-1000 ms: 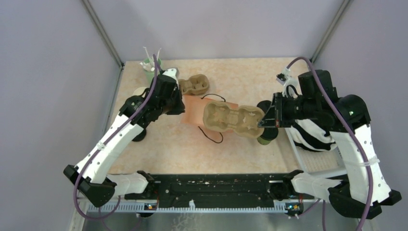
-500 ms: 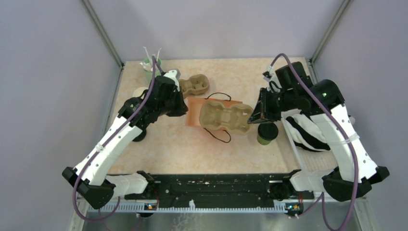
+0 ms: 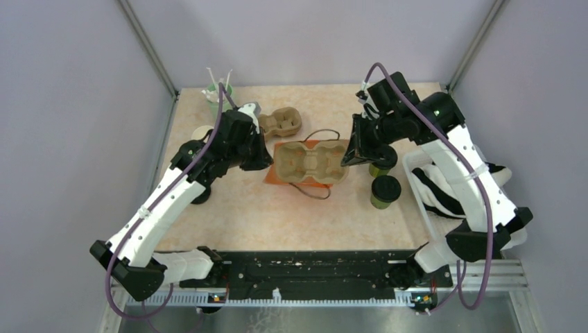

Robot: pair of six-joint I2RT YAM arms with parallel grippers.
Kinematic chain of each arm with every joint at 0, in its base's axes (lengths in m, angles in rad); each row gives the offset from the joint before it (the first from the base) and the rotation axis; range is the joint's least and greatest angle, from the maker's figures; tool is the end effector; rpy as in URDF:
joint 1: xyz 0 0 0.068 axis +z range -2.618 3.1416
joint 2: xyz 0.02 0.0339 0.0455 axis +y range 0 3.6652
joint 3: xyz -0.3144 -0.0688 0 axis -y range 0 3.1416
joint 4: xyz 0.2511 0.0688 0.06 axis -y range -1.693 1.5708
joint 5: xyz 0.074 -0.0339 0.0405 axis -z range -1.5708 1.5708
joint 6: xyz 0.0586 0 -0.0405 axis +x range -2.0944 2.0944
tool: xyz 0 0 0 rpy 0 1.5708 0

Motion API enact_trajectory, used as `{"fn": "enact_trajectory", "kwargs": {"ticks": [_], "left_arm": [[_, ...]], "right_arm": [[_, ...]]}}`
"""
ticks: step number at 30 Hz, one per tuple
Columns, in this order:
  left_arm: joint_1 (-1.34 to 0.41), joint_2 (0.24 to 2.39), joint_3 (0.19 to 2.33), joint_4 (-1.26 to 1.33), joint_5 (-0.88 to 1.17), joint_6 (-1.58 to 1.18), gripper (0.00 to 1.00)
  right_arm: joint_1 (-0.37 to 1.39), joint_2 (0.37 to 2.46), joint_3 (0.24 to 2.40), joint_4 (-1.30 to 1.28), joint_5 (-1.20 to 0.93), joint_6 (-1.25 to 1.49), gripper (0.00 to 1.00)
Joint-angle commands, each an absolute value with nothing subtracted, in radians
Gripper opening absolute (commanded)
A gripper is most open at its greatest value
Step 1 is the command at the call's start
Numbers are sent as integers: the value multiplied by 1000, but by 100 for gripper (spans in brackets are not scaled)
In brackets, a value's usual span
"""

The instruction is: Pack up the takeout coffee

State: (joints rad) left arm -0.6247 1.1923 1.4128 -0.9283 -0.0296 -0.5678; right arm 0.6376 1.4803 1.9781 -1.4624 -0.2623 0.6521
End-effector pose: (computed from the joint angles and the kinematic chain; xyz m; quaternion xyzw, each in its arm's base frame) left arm 0.1928 -0.1369 0.4329 0.0196 0.9080 -0.2237 0.3536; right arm 0.1982 0.1658 0.4919 -0.0322 0.9465 0.2776 0.1615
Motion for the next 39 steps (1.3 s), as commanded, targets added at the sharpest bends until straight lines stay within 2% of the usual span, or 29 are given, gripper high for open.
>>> {"fn": "enact_trajectory", "kwargs": {"ticks": [1, 11, 18, 31, 39], "left_arm": [[-628, 1206, 1455, -971, -38, -618, 0], [-628, 1194, 1426, -922, -11, -621, 0], [-628, 1198, 1417, -913, 30, -629, 0], [-628, 1196, 1432, -962, -32, -637, 0], [-628, 1223, 1468, -1010, -49, -624, 0]], "right_arm": [[652, 1496, 2033, -1499, -247, 657, 0], [653, 1481, 1975, -1483, -252, 620, 0], [653, 1551, 2011, -1466, -284, 579, 0], [654, 1628, 2066, -1441, -351, 476, 0], [633, 1650, 2192, -1498, -309, 374, 0]]}}
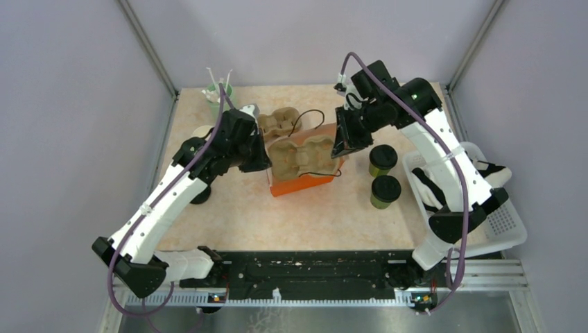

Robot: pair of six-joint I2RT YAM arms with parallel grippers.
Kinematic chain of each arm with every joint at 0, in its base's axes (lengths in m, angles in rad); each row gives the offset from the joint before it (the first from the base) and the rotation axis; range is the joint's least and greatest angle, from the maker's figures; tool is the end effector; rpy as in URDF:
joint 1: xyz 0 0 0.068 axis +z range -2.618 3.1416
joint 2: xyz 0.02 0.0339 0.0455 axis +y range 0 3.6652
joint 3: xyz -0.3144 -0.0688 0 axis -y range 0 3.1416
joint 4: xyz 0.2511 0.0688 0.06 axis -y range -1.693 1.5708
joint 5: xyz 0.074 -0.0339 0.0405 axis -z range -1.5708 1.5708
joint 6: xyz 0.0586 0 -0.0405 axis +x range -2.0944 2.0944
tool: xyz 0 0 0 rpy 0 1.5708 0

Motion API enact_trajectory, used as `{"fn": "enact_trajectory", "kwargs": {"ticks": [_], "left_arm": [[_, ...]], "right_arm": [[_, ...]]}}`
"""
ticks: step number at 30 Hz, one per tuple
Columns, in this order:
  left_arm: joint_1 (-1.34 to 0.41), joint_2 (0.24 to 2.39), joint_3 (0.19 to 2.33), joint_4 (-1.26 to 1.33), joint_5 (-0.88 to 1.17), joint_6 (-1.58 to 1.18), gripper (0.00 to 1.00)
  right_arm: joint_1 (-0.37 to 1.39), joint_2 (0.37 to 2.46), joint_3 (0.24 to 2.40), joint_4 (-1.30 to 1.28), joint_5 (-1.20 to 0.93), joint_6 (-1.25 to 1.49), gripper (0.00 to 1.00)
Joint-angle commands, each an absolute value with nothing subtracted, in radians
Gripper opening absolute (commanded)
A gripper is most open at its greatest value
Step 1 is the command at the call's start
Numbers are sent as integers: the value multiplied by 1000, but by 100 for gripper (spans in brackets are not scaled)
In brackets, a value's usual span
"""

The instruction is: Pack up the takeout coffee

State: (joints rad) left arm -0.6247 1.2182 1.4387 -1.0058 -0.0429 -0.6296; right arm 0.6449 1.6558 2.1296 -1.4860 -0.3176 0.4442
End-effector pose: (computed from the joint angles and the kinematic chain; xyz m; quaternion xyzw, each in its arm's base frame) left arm 0.1938 -0.1366 0.4283 -0.0105 0.9236 -0.2085 0.3215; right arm 0.2379 0.2019 0.4848 -0.1385 0.9400 0.2710 0.1541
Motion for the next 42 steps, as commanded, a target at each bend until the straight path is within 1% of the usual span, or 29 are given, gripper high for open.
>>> {"fn": "enact_trajectory", "kwargs": {"ticks": [1, 8, 13, 17, 22, 27, 34, 42], "left_arm": [[-628, 1219, 1466, -1007, -49, -620, 0], [-628, 1200, 1437, -952, -6, -527, 0], [-630, 1181, 1435, -913, -6, -432, 0], [-629, 1151, 1419, -855, -5, -368, 0], [-630, 1128, 1363, -768, 61, -313, 0], [-630, 1110, 1314, -737, 80, -307, 0], [-630, 1099, 1313, -742, 94, -333, 0], [-629, 1088, 1300, -762, 106, -386, 0]], "right_arm": [[630, 1647, 2192, -1499, -310, 357, 0], [612, 1650, 2213, -1498, -341, 313, 0], [611, 1631, 2188, -1497, -339, 304, 0], [614, 1584, 2117, -1471, -354, 329, 0], [637, 1515, 2006, -1442, -371, 400, 0], [640, 1465, 1911, -1378, -356, 446, 0], [658, 1482, 1882, -1289, -348, 478, 0], [657, 1514, 1864, -1289, -364, 373, 0]]}}
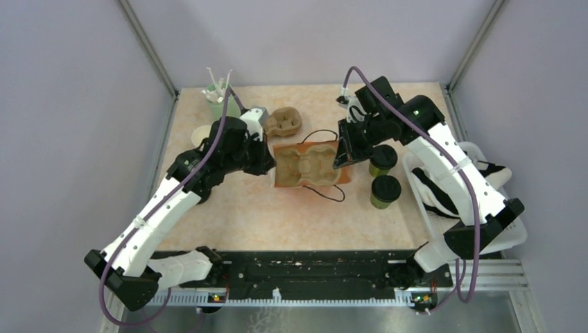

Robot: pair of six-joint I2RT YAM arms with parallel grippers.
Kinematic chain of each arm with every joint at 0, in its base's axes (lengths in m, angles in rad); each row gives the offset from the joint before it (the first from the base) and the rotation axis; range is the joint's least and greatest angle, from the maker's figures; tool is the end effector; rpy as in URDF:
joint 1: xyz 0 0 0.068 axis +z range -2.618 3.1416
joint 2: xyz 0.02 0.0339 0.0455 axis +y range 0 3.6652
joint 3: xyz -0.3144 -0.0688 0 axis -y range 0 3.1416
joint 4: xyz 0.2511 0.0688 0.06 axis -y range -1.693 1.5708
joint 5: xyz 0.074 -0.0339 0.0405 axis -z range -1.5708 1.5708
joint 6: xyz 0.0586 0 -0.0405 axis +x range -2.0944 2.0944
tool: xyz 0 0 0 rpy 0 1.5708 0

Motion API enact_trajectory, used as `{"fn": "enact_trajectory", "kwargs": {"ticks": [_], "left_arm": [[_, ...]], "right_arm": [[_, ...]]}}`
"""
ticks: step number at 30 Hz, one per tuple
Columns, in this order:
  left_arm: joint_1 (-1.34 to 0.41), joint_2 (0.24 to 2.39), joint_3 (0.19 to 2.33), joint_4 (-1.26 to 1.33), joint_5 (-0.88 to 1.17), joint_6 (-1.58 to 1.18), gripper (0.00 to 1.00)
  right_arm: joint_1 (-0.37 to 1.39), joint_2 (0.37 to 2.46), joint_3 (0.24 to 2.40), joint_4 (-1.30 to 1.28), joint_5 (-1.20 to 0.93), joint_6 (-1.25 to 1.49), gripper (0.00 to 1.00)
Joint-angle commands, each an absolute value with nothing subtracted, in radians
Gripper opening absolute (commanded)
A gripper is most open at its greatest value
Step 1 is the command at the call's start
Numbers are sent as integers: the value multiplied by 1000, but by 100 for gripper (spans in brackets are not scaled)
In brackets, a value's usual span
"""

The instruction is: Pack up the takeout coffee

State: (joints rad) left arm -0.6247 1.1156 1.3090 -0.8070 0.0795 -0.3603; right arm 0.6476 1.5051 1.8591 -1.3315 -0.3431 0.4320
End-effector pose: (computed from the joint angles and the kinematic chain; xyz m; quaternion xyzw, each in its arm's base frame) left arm 0.1797 -0.1353 0.4268 0.1351 0.8768 -0.2487 0.3888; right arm 0.2165 0.1885 0.4634 -0.1510 0.9314 0.2881 0.1632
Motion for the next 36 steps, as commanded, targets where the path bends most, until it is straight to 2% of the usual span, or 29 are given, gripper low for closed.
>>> {"fn": "enact_trajectory", "kwargs": {"ticks": [1, 13, 20, 34, 35, 36], "left_arm": [[-629, 1088, 1298, -769, 109, -386, 0], [-629, 1126, 1374, -905, 60, -501, 0], [-628, 1157, 1410, -971, 9, -599, 0], [-627, 1204, 1490, -1042, -76, -571, 20], [-628, 1206, 1493, -1043, -81, -566, 20], [-627, 1211, 1497, -1047, -84, -563, 15]], "right_arm": [[657, 1514, 1862, -1286, -368, 361, 0], [637, 1595, 1892, -1273, -462, 286, 0], [566, 1634, 1940, -1312, -502, 253, 0], [557, 1727, 2020, -1313, -547, 235, 0], [558, 1733, 2028, -1315, -540, 236, 0], [557, 1743, 2042, -1320, -531, 239, 0]]}}
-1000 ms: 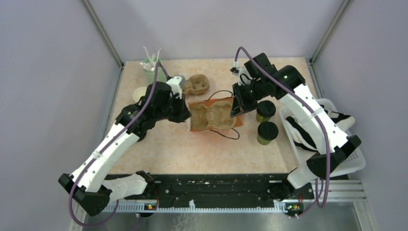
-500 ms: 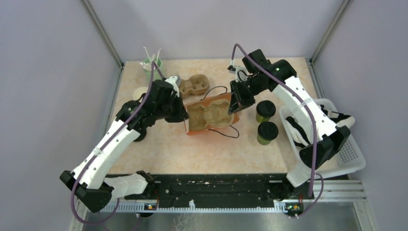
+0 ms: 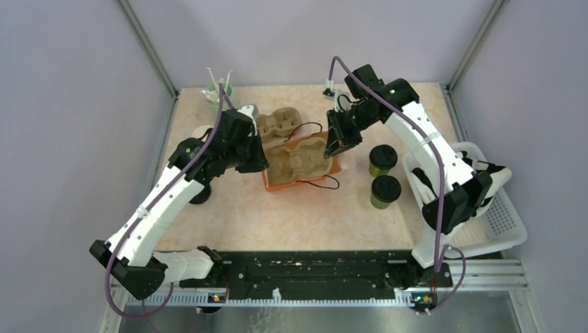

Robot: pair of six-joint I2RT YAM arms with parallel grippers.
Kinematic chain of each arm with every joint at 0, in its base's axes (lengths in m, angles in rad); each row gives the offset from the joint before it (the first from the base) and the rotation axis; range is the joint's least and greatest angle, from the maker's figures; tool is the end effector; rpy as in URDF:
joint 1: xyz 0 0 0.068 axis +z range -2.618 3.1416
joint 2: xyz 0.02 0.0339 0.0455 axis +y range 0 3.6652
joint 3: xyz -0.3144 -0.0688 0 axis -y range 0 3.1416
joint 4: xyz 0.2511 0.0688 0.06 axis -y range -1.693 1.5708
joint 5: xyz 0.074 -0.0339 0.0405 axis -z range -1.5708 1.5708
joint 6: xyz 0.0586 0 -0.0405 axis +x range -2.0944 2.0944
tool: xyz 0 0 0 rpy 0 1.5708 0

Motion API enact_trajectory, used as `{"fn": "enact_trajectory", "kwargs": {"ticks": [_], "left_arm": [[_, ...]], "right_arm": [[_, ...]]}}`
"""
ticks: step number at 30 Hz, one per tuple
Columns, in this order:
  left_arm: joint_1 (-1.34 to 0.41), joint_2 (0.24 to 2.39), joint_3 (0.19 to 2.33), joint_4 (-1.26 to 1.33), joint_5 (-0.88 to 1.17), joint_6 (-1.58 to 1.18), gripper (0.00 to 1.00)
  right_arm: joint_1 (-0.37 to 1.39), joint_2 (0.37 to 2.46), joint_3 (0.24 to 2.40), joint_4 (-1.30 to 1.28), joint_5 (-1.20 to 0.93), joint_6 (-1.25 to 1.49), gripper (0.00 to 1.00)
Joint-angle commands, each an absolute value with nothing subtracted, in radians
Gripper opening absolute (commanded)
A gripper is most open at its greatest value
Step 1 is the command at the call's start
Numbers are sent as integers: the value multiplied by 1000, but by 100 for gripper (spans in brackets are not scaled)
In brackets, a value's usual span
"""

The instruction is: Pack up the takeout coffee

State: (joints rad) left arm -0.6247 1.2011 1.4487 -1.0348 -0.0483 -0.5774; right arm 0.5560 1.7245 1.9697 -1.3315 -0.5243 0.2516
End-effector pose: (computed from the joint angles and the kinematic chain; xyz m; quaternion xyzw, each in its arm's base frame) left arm 0.1871 -0.1314 0.4325 0.0126 0.9239 -0.1975 0.3275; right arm 0.2863 0.2124 0.4330 -0.2036 0.9174 0.3224 0.1142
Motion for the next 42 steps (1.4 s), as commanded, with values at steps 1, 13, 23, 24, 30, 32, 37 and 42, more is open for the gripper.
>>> {"fn": "enact_trajectory", "kwargs": {"ticks": [1, 13, 23, 24, 30, 32, 37, 42], "left_arm": [[-629, 1218, 1502, -1050, -84, -556, 9], [-627, 1306, 1607, -1130, 131, -546, 0], [-624, 1291, 1578, -1156, 350, -535, 0], [-624, 1289, 1564, -1156, 345, -531, 0], [-610, 1304, 1539, -1162, 249, -473, 0], [-608, 1313, 1547, -1156, 218, -466, 0], [-608, 1297, 1508, -1084, 236, -440, 0], [-608, 1305, 1518, -1097, 218, -430, 0]], "right_arm": [[559, 1752, 2060, -1329, -522, 246, 0], [602, 1682, 2044, -1432, -467, 348, 0], [624, 1541, 1911, -1498, -448, 366, 0], [623, 1534, 1899, -1497, -452, 368, 0], [624, 1512, 1825, -1462, -448, 356, 0], [623, 1505, 1794, -1437, -465, 358, 0], [623, 1499, 1714, -1364, -510, 346, 0], [623, 1527, 1756, -1375, -513, 354, 0]]}}
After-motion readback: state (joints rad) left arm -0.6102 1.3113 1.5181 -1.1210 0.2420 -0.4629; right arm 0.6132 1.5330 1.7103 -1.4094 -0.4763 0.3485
